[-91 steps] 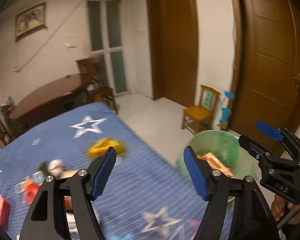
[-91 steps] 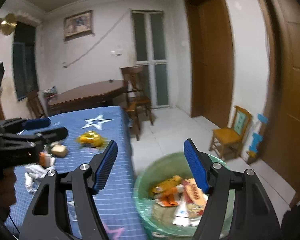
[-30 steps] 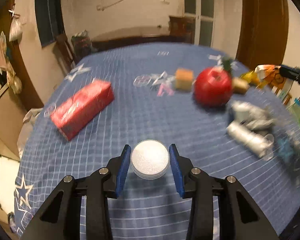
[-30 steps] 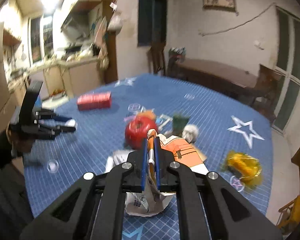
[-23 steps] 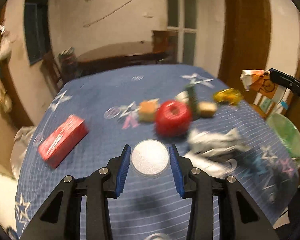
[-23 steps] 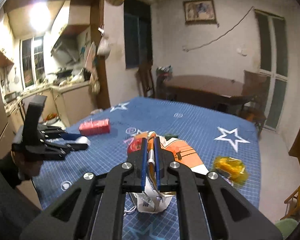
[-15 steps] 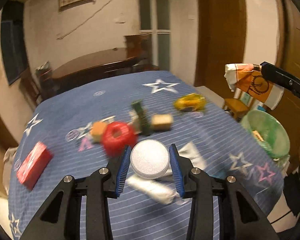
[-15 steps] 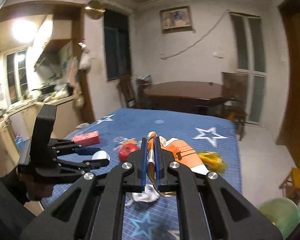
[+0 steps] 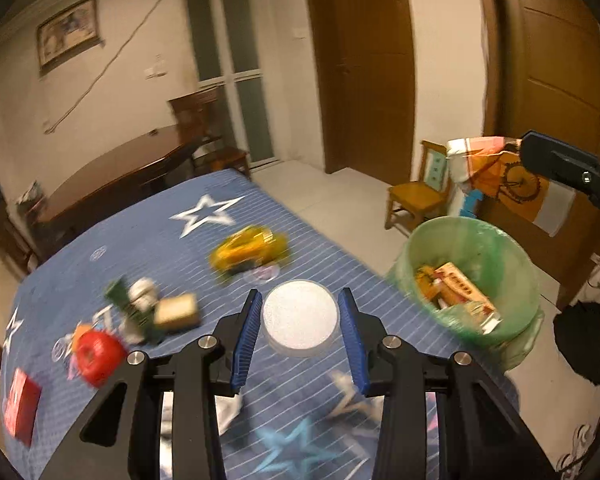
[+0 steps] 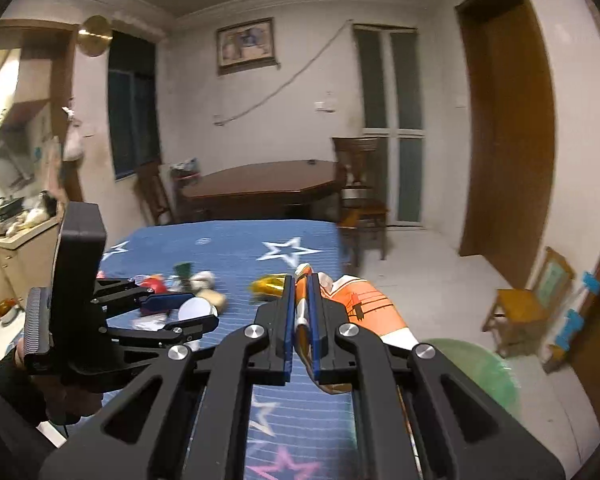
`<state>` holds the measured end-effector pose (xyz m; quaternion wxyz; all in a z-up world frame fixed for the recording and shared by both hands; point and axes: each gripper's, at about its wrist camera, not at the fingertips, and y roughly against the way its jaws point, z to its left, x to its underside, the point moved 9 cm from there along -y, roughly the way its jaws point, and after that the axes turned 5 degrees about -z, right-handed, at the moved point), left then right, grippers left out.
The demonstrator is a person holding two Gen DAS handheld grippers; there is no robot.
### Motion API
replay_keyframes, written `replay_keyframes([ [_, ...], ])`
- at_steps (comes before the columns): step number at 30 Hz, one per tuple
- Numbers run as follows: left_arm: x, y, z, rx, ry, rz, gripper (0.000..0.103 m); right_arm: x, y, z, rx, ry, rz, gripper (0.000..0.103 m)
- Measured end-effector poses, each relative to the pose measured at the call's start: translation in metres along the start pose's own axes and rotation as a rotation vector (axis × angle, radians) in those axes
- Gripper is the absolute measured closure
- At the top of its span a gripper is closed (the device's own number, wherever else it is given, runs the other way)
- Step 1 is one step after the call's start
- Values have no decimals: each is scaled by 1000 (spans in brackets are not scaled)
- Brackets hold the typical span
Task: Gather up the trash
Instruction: 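Carry both items over the green bin and open both tools to drop them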
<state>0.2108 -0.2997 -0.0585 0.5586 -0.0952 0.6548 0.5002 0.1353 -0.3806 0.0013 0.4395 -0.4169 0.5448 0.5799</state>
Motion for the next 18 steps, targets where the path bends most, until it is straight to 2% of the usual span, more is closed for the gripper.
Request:
replay_keyframes([
  [8,-36,-35,-74,79,-91,-15,62,6,25,-59,174,-17,-9,98],
  [18,-64,-77,-143,144,-145,-16,62,28,31,-110,288,-51,10,98],
])
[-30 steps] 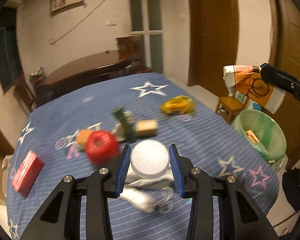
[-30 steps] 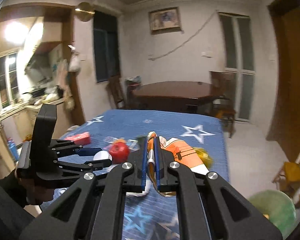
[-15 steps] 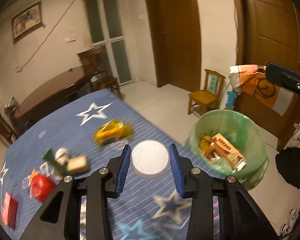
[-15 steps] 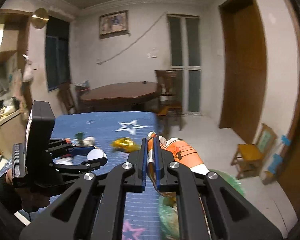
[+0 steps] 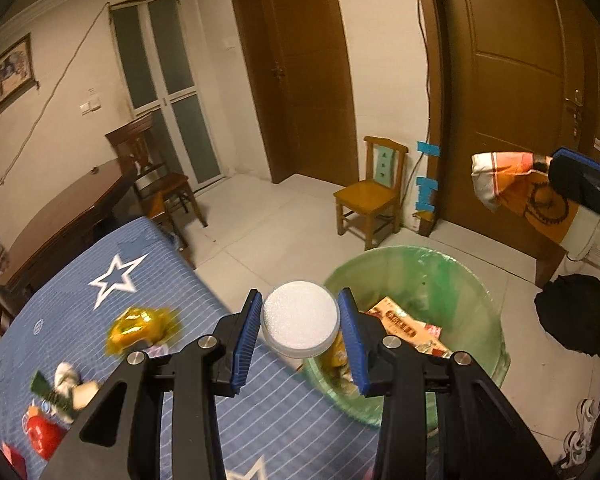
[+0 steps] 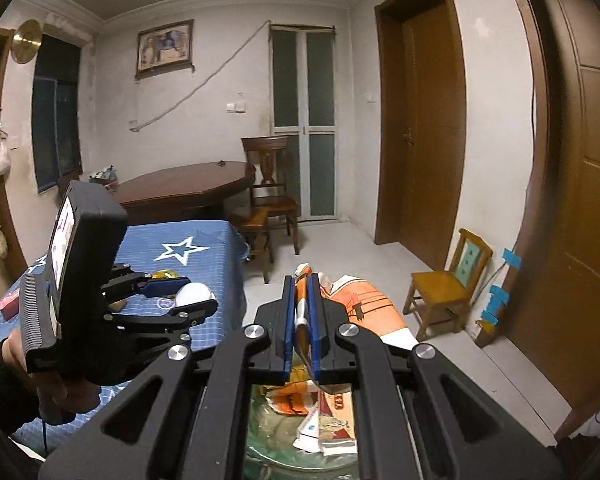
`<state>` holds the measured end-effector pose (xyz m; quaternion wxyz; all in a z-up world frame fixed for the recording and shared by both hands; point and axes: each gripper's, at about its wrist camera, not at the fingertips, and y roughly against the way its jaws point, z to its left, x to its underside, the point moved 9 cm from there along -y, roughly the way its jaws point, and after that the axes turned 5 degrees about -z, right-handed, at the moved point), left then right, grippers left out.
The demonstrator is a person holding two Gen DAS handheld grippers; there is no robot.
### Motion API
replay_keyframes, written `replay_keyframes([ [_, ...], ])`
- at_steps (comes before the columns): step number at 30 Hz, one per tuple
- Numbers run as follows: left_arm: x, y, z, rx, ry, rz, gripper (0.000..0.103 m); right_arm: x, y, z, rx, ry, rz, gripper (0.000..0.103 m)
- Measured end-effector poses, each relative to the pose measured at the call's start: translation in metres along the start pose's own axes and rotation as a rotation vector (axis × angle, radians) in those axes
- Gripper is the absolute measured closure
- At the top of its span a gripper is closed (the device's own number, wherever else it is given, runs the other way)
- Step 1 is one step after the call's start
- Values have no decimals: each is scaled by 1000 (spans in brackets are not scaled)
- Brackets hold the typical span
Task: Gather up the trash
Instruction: 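Carry both items over the green bin and open both tools to drop them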
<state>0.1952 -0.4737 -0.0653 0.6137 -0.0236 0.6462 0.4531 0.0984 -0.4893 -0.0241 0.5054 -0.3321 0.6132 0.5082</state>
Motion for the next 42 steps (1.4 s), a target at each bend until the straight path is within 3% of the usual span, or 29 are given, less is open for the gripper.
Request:
replay_keyframes([
  [11,4,-35,-31,30,-41,38,62,20,-9,-33,55,-41,32,98],
  [34,20,-69,-27,55,-39,91,62,29,-38,-50,2,-148,77,97],
  [36,20,-72,-28,66,-35,99,61,30,-41,-49,-6,-150,80,94],
  [39,23,-80,-22,85,15,143,41,35,-46,-52,-16,-184,87,73],
  [42,26,-79,-18,97,16,139,41,38,-46,-54,-10,-196,88,73],
])
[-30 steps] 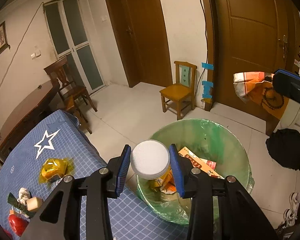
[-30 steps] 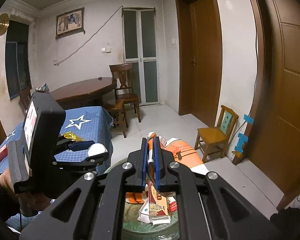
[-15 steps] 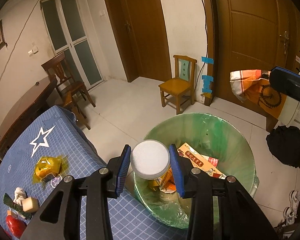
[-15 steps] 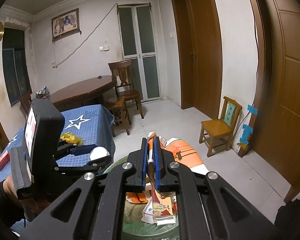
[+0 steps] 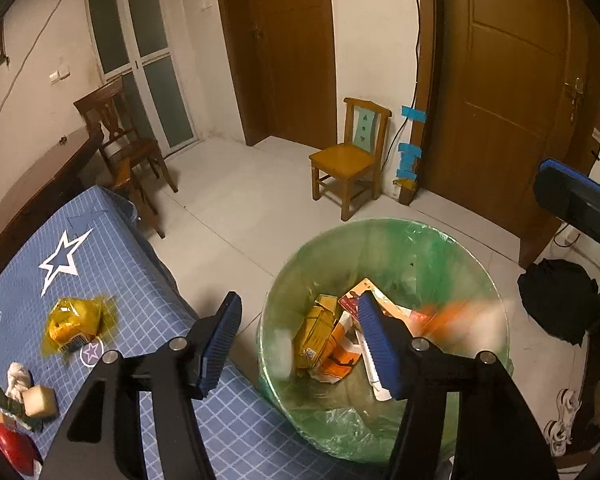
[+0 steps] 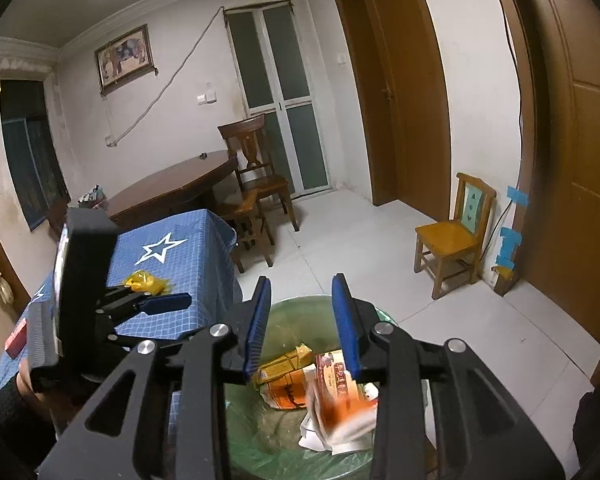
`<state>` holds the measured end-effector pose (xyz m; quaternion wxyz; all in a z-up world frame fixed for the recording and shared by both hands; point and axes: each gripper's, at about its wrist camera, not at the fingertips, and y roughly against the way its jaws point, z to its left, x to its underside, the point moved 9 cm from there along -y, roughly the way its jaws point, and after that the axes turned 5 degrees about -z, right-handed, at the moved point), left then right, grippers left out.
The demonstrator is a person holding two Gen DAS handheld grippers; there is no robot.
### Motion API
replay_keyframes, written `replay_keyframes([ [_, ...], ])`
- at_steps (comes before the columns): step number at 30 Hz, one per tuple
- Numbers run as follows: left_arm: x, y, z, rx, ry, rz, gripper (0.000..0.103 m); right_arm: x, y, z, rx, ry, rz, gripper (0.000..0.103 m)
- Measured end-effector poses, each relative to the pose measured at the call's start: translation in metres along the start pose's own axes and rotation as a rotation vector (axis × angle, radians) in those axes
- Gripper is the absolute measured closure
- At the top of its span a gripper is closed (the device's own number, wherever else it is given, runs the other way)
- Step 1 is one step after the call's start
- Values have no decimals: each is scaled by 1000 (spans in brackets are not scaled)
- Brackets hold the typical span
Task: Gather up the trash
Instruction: 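Carry both items over the green bin and open both tools to drop them, then move both tools back over the table toward the white wet-wipe pack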
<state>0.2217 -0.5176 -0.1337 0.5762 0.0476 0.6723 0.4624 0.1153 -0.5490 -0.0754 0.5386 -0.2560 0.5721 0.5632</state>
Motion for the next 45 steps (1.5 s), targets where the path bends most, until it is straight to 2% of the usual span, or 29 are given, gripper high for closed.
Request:
replay_keyframes([
  [11,5,7,-1,13,12,-12,41,3,5,6,14,28,-2,73],
  [21,21,35,17,-38,57,-26,41,3,11,24,13,65,-26,73],
  [34,69,112,101,-141,216,-58,40,22,-3,97,-94,191,14,73],
  [42,100,161,170,-242,321,-86,37,41,-8,163,-218,296,47,73],
  [44,109,171,198,-263,363,-80,37,51,-10,187,-277,345,63,69],
  [45,112,175,213,-278,382,-76,37,55,-9,198,-305,369,66,62],
])
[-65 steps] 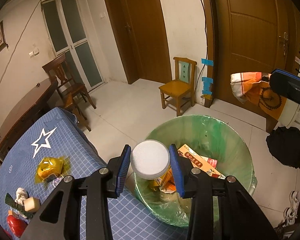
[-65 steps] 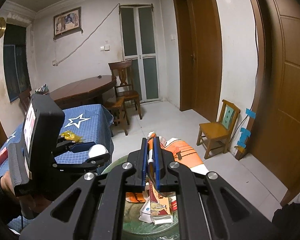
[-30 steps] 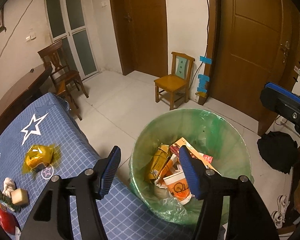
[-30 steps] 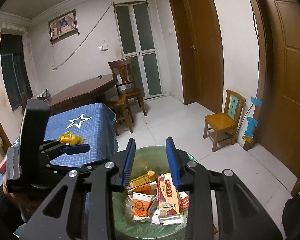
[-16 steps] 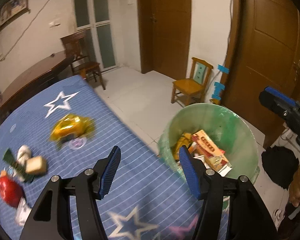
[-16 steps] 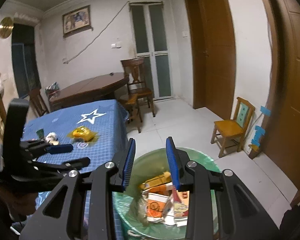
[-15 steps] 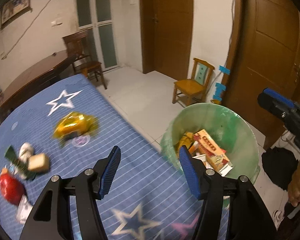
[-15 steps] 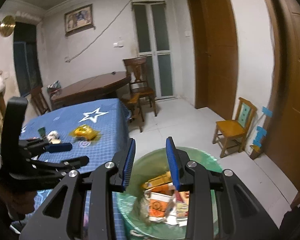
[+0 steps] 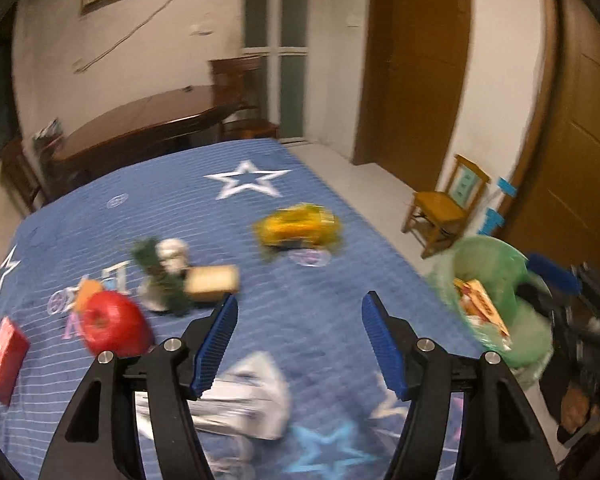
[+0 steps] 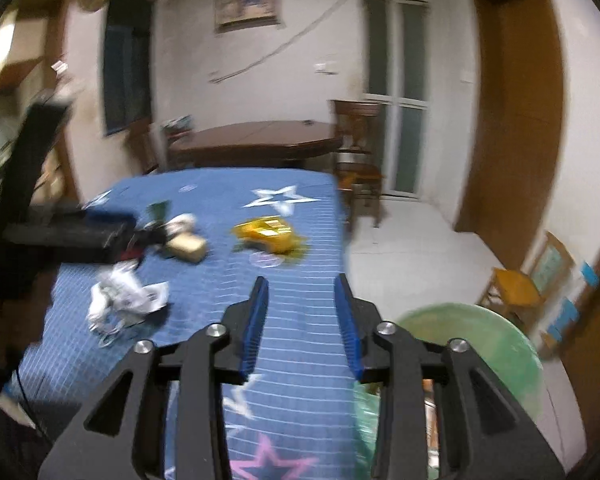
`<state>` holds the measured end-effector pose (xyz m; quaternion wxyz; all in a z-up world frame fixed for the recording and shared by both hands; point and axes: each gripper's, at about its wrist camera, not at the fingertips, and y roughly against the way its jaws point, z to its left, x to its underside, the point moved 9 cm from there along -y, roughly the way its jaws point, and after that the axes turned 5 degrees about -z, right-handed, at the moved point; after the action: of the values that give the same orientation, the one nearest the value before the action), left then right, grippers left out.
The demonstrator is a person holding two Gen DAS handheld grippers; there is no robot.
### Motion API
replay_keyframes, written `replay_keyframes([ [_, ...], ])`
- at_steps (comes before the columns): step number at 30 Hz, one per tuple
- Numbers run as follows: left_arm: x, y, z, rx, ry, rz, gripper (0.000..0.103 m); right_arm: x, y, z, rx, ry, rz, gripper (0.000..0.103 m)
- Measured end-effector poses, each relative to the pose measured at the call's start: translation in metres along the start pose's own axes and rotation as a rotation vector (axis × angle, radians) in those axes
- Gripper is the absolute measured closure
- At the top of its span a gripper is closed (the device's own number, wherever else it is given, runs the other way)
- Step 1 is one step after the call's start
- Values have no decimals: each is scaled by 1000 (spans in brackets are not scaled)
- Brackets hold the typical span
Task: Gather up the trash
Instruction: 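Move both tools back over the table toward the white wet-wipe pack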
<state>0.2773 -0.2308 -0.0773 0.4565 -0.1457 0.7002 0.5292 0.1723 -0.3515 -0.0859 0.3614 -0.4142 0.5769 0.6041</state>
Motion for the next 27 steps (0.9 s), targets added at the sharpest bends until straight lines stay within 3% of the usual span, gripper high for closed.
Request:
replay_keyframes([
  [3,-16,-5,56,-87,60,16,37,0,-10,43,-98,108,0,41],
  [6,-28,-5,105,-117,145,38,37,-1,-20,80,-187,201,10,35],
  [10,-30,26,152,-159,189,-10,35,1,-35,127,-323,337,39,26],
  [13,-10,45,178,-191,216,-6,33,8,-50,160,-446,441,89,23],
  [16,23,58,196,-218,242,30,33,13,-76,187,-509,547,136,23],
  [19,55,75,211,-243,272,54,33,16,-104,199,-542,568,186,23],
  [21,74,84,223,-257,299,68,33,26,-124,202,-589,558,270,23],
  [23,92,96,237,-277,324,78,33,42,-135,201,-595,556,352,34],
  [24,101,100,245,-286,337,79,33,51,-137,202,-601,554,398,56],
  [27,118,116,262,-294,373,78,33,61,-129,201,-536,483,418,70],
])
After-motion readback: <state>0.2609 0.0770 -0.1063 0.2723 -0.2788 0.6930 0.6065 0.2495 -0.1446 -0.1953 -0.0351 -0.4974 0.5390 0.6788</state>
